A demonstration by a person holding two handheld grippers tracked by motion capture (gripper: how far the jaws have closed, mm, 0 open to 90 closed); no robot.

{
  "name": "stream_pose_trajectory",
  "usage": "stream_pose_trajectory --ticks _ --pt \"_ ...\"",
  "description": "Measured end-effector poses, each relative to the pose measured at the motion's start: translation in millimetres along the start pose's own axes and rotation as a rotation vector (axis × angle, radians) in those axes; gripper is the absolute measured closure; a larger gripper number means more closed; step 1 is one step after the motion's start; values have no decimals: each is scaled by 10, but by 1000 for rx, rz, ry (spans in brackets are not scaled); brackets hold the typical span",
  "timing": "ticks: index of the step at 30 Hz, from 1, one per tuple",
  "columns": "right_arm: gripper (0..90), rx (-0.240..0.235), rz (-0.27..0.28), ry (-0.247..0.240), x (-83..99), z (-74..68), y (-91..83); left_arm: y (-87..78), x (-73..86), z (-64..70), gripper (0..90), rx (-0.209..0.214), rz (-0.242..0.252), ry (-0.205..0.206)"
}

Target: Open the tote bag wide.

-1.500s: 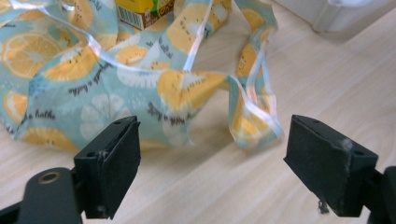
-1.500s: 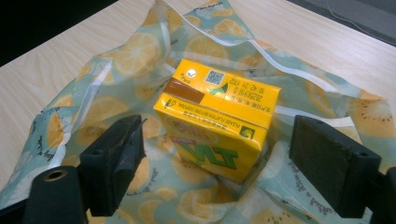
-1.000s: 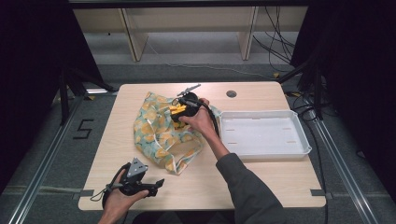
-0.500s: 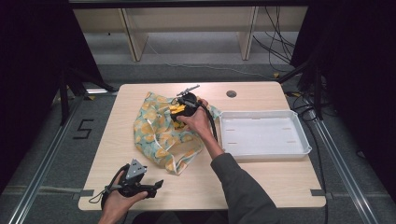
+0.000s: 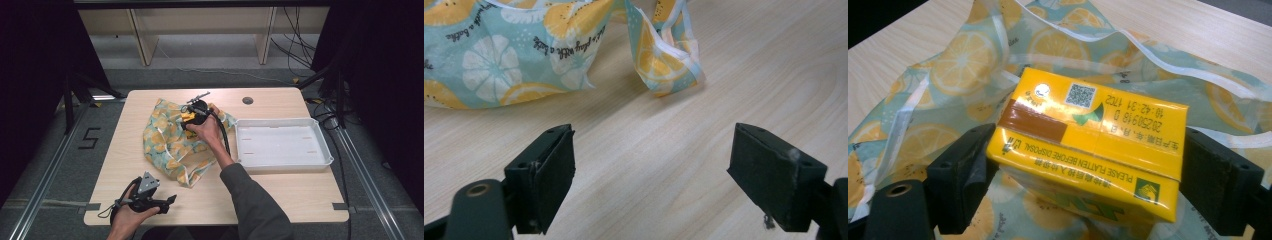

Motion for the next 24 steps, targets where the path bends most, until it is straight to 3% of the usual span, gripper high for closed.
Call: stream_pose_trajectory --ticks 1,5,12,22,24 --pt "164 2 -9 2 0 -5 4 -11 -2 -14 177 4 -7 18" --pt "164 27 -14 -3 13 7 57 2 3 5 178 9 -3 6" --pt "168 11 -5 11 19 9 98 -5 -2 -7 182 8 -4 28" --pt "183 43 12 17 12 2 125 -4 1 -9 184 5 -4 27" --pt "193 52 5 18 17 0 117 -2 4 -6 187 6 -5 11"
Point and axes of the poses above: each handheld gripper's, and its own axes: y roughly forward along the jaws, x roughly out of its underside, z roughly to its right, the point moved 2 cm from there along y, roughly forward along the jaws, and after that the axes turned 6 degrees about -x, right-handed, at the moved point
